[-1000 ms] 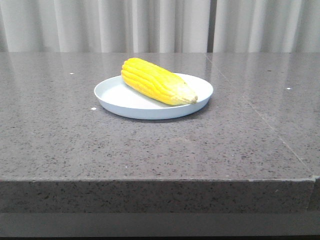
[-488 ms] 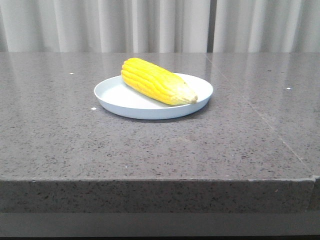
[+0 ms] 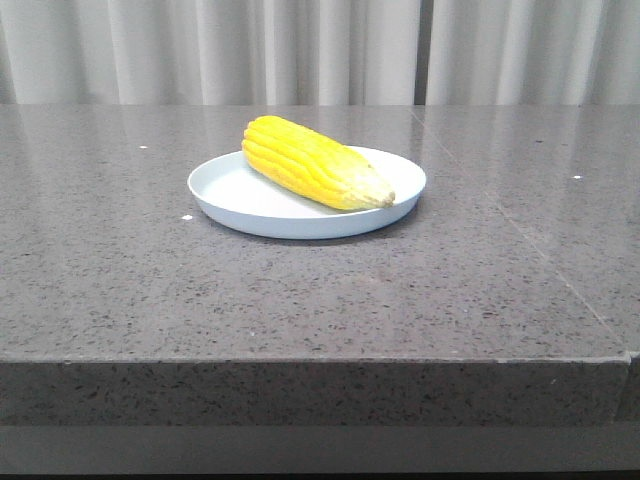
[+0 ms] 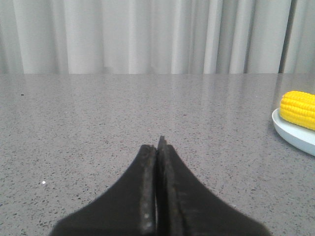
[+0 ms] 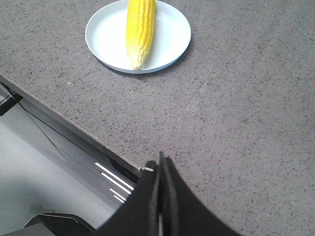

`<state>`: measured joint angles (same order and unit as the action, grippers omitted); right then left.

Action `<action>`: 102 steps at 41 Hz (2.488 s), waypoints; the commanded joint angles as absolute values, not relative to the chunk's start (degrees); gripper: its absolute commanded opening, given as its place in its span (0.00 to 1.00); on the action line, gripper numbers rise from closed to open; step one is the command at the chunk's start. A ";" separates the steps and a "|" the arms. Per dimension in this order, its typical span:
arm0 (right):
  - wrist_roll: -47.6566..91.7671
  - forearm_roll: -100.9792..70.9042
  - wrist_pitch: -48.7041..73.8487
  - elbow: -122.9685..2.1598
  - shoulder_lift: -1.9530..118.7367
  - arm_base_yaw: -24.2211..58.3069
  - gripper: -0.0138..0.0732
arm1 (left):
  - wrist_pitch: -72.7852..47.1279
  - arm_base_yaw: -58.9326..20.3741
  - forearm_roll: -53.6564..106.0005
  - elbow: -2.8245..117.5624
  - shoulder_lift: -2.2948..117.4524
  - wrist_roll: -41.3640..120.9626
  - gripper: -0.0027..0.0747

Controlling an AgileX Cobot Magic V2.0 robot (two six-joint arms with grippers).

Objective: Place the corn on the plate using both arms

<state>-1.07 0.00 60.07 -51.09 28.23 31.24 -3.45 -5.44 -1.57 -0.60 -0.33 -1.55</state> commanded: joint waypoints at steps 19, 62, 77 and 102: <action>-0.76 0.73 56.47 -52.17 28.54 31.36 0.06 | 1.46 -5.47 -1.02 -1.82 -1.17 -1.41 0.01; -0.76 -0.45 1.88 -4.27 -1.64 0.78 0.06 | 1.46 -5.47 -1.02 -1.82 -1.17 -1.41 0.01; -0.76 -3.96 -3.11 0.26 -1.57 0.25 0.06 | 1.46 -5.47 -1.02 -1.82 -1.17 -1.41 0.01; -0.76 -5.25 -3.16 0.26 -1.57 -0.64 0.06 | 1.46 -5.47 -1.02 -1.82 -1.17 -1.41 0.01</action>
